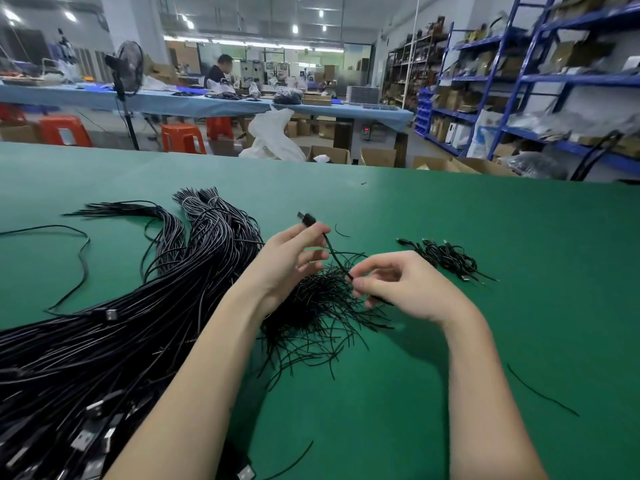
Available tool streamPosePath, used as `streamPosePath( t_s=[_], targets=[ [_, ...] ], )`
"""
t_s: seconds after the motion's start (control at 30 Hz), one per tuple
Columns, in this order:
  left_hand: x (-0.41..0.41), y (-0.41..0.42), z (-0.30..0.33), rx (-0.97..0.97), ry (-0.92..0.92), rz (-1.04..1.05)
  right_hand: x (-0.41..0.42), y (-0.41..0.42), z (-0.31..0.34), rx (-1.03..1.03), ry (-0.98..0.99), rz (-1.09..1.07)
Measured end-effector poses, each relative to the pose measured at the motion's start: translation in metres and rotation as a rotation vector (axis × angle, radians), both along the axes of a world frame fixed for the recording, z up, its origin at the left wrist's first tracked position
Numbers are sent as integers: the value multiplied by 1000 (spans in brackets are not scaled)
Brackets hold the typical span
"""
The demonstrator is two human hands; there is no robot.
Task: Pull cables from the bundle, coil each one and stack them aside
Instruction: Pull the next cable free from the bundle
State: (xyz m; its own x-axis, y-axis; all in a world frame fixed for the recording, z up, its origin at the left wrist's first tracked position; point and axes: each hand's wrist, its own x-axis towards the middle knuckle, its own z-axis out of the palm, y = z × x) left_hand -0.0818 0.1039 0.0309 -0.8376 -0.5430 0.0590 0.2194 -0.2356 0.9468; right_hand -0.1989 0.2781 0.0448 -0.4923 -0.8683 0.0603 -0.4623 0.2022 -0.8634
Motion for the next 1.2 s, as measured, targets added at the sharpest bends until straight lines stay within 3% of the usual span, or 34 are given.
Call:
streamPosePath(
  t_s=[0.1,0.27,0.5,0.67,0.9,1.07,1.2],
  targets=[
    [-8,13,-1,31,-18,-97,5,-11,-5,-133,-143,-37],
    [-13,23,7,156,54,-91,15,-24,-13,-84,-206,39],
    [-7,20,5,43,-23,-155,16,-31,-17,-155,-237,94],
    [-8,18,4,16,15,-152,5,-24,-25,-68,-115,19],
    [-9,19,6,-25,66,-198,-6,-9,-38,87,-80,94],
    [-9,34,16,-190,123,-295,-5,-17,-45,23,55,-140],
    [-3,39,25,-326,157,-298,-3,-17,-43,-32,35,-141]
  ],
)
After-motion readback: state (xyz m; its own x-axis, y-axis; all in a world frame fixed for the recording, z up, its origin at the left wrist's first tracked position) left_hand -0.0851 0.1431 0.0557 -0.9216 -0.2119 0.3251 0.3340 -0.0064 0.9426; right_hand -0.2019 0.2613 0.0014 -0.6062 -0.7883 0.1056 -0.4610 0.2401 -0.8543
